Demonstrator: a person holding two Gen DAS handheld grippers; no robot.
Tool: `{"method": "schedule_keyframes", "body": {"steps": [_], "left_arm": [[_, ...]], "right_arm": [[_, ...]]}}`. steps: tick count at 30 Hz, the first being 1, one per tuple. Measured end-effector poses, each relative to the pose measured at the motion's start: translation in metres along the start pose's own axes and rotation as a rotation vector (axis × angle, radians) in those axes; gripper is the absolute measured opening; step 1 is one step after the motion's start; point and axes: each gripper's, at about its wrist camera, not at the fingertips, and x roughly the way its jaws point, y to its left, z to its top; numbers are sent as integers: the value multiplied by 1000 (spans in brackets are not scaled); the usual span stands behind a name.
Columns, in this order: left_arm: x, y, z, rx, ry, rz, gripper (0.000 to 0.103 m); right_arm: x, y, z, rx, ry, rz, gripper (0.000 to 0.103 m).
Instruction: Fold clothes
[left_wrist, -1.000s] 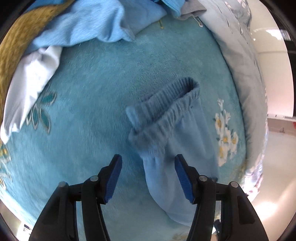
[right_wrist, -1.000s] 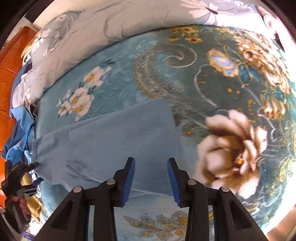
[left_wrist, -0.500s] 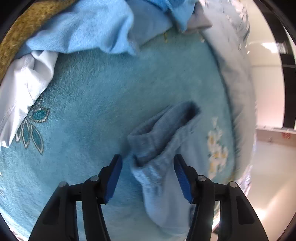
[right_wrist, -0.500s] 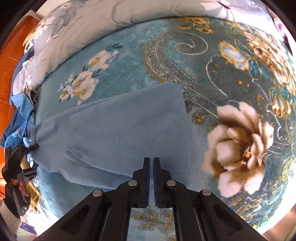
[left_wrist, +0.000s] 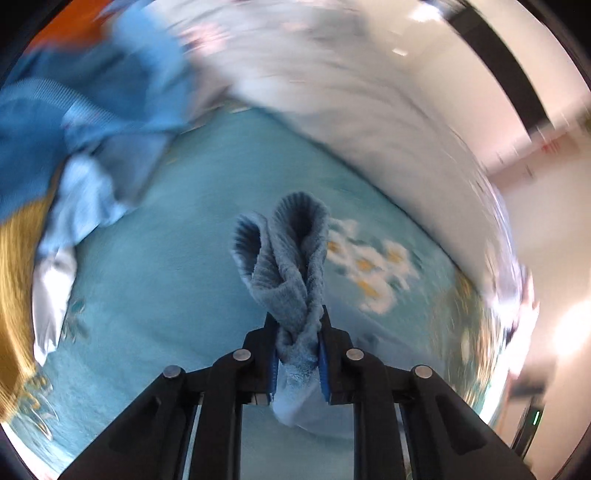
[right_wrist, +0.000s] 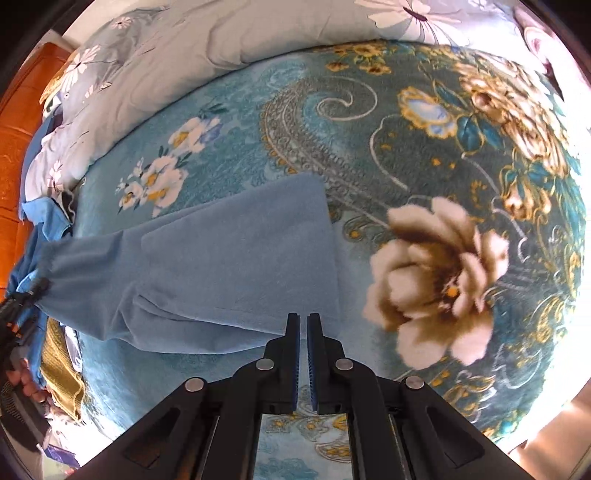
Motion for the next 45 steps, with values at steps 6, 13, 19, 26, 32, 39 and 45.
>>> {"method": "schedule_keyframes", "body": {"steps": [6,13,19,26,32,39,45], "left_arm": [[10,-104,-31,260,45,-34,18],[54,-200,-97,371,158,-66,18],[109,-222,-137,346,254,-7,18],[128,-227,-159,389,290,97,23],[97,-231,-159,445,295,46,48],[47,-198,-152,490,264,71,49],[37,-130,-114,286,254,157,49]], "right_arm": [[-14,-22,7,-14,6,19,6],[-29,-64,11,-44,7,2,6],[-40,-115,17,-39,11,-28,6],[-43,-149,20,-33,20,-36,6],[-39,-138,19,-50,27,12,6],[-28,-82,29,-112,35,169,13],[-14,-11,37,-231,50,258,30]]}}
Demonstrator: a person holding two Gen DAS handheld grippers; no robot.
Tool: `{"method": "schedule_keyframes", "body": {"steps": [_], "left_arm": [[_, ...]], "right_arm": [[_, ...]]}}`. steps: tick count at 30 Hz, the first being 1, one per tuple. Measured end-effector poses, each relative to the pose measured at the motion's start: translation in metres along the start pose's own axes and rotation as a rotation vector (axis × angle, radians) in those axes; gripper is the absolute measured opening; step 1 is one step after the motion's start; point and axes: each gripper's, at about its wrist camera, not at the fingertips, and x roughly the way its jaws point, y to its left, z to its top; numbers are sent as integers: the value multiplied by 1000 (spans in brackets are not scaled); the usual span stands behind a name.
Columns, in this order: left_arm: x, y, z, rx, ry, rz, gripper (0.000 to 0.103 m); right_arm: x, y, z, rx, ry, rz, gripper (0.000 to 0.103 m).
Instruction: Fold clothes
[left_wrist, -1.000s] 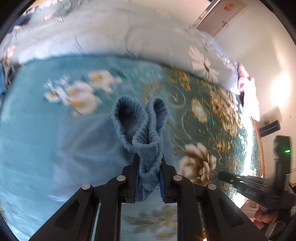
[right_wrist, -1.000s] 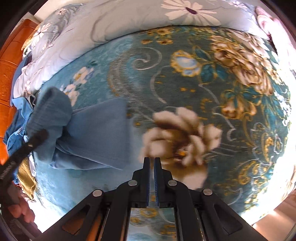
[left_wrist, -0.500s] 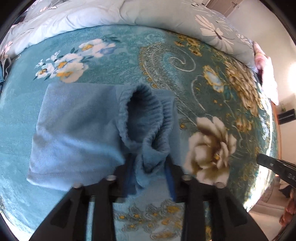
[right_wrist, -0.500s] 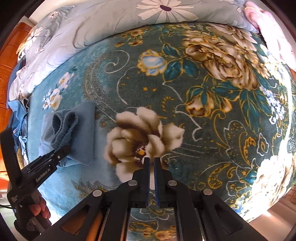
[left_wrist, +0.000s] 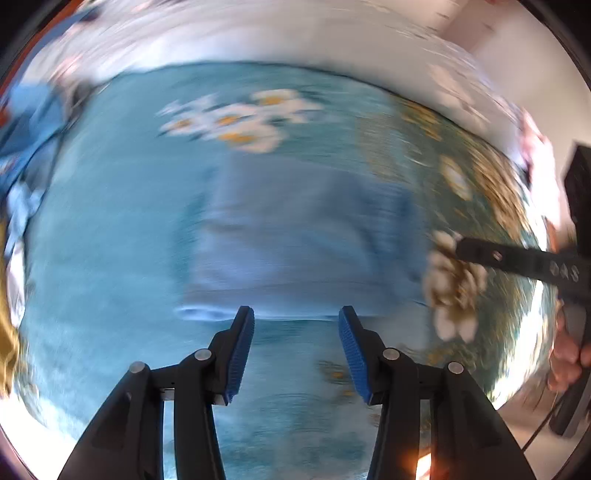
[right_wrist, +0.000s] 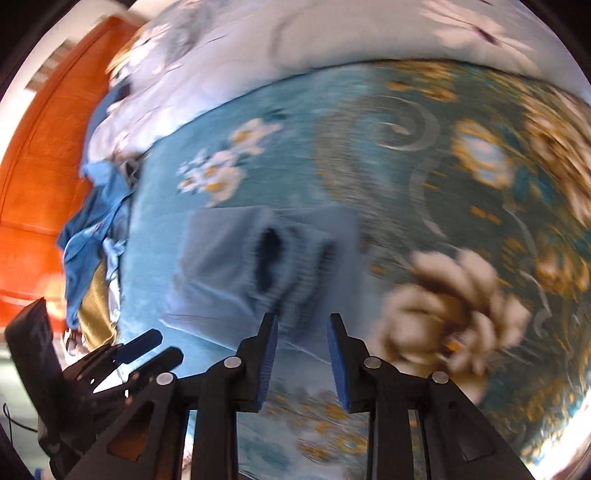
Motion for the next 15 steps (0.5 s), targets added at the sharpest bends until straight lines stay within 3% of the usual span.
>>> {"method": "schedule_keyframes", "body": {"steps": [3,8,15], "left_arm": [[-2,32,8,-92,1,6,49],[-9,58,10,-129,-11,2,49],[-8,76,6,-155,18,-27,49]], "right_arm": [[17,26,9,-52,17,-3,30],[46,49,18,-131,80,-48,30],[75,51,20,-167,155,-111,30]]}}
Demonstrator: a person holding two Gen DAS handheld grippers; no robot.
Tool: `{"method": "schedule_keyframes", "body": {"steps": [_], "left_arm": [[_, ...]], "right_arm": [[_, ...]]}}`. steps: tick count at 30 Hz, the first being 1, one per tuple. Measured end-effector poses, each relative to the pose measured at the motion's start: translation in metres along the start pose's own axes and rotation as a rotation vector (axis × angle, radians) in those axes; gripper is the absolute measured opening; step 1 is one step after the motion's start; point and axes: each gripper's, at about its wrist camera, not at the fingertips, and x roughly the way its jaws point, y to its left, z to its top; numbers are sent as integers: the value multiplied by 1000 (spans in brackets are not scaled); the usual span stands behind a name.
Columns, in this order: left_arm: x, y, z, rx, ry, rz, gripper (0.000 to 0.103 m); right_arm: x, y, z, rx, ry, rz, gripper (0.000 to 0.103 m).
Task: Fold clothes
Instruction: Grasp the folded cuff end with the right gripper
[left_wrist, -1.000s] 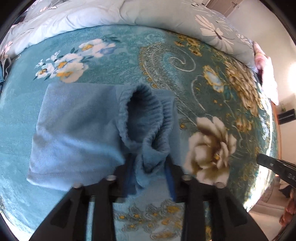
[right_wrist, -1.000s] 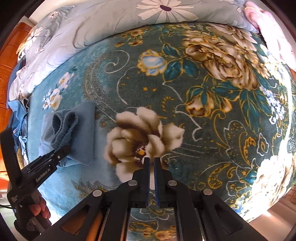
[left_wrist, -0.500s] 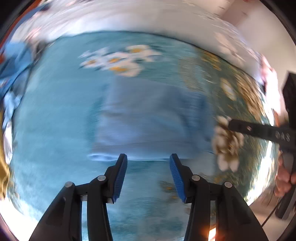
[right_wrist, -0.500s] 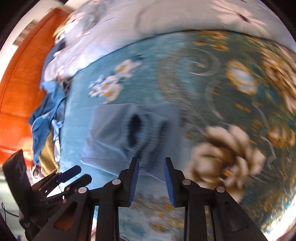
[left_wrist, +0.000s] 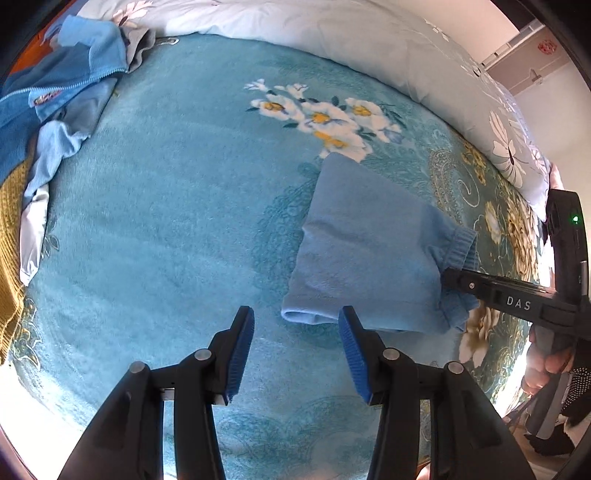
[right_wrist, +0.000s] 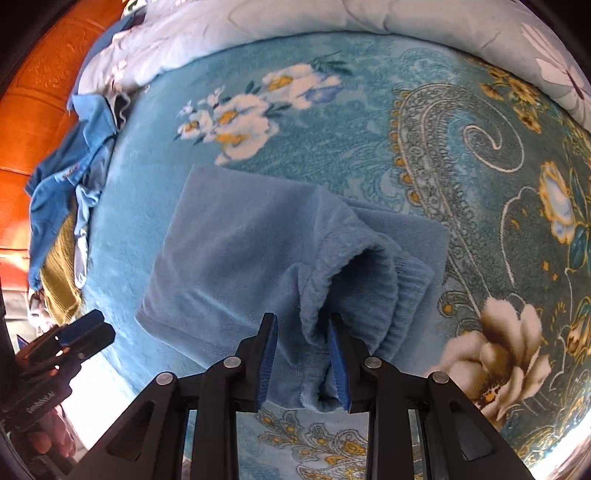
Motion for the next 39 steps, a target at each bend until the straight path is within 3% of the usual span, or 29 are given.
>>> {"method": "schedule_keyframes", "body": {"steps": [2,6,12,15,21,25,30,32,33,34,39], "left_arm": [[2,5,1,-14,14,-9,49],[0,14,4,-34,13,-27,49],[1,25,7,-70,14,-39,49],[1,26,8,-71,13,-41,49],[8,17,8,-29,38,-47,49],[13,8,12,-11,41,-57,49],[28,-2,30,9,60,-87,49],[36,-4,39,-5,74,-111,49],[40,-6,43,-7,79,-117,49],[44,-8,47,-2,82,-116,49],[59,-16,61,38,121,-107,49]], "right_arm": [[-2,3,-1,-4,-10,6,29],[-10,5,-3,11,-31,26,7],[-45,1,-8,-22,-111,76,4],[-56,-19,-9,6,-131,36,4],[-16,-77,-11,203,-26,-3,0],[-16,-88,-16,247,-51,7,0],[-40,-84,-21,228,-119,16,8],[-44,-82,-22,242,-136,41,42],[-44,-80,-22,255,-146,67,64],[-44,-77,-22,269,-156,92,68],[-27,-58,-18,248,-129,117,68]]}}
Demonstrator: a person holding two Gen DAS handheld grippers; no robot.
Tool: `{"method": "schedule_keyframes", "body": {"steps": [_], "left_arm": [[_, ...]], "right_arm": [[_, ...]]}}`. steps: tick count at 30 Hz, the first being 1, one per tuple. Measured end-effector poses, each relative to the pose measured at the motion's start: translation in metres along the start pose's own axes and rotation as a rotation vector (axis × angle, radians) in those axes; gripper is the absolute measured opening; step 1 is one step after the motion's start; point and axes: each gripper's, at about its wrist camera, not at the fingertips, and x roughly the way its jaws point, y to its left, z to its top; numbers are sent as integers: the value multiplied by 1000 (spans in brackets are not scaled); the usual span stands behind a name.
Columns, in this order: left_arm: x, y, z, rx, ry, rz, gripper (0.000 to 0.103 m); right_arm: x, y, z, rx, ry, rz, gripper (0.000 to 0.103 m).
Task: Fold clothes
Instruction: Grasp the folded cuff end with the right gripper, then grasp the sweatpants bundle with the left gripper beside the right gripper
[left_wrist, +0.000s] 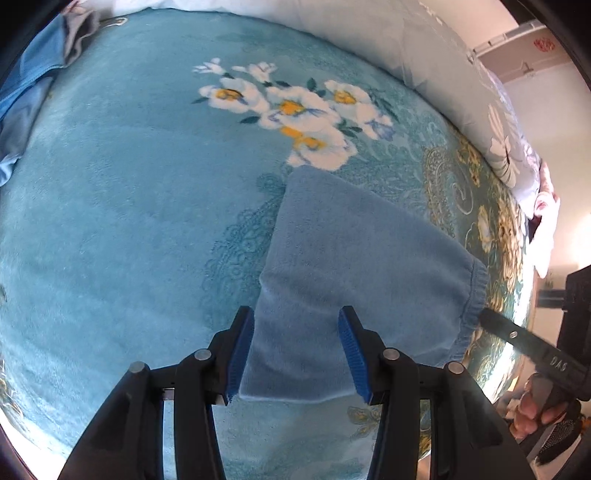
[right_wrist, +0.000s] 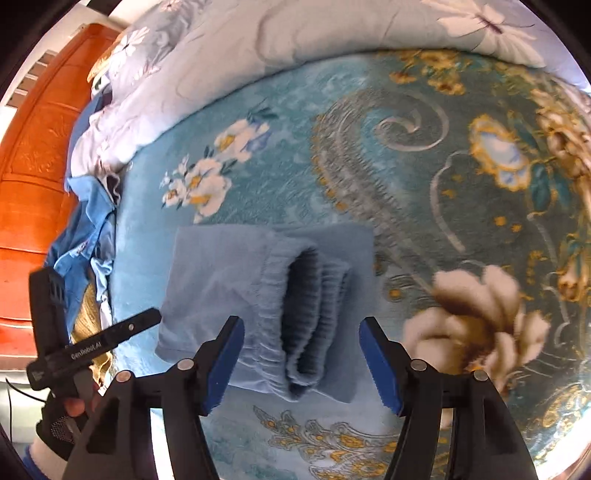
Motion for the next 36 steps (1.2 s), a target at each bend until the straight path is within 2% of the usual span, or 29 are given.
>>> {"method": "schedule_keyframes", "body": {"steps": [4,6,8,10,15,18,21,23,26,27,31,33,36], "left_arm": [[4,3,3,2,8,-2,49],[6,7,3,-2,12,-4,49],[8,11,3,-6,16,-10,49],[8,13,1,-10,19,-12,49],[5,16,-1,-14,19,-24,49],[3,17,-1,-12,18,-45,50],[4,16,0,0,23,-55,62],[7,14,1,7,30,-58,62],[8,15,2,2,30,-83,62],[8,15,3,2,30,-95,62],[13,16,8,10,40,-133,62],[18,16,12,18,49,-149,62],[31,18,19,17,80,-183,62]], "right_arm": [[23,0,1,22,48,-11,68],[27,1,2,30,50,-8,53],[28,1,4,38,47,-6,43],[25,0,5,46,43,15,22],[13,2,8,37,21,49,18],[-1,-1,10,14,-8,47,18],[2,-14,10,15,18,21,18],[11,-23,10,34,50,19,19],[17,-25,9,33,52,9,24],[17,-25,9,30,47,5,28],[16,-29,6,35,33,-18,55],[18,-36,5,61,39,-4,63],[25,-45,6,94,47,15,65]]}}
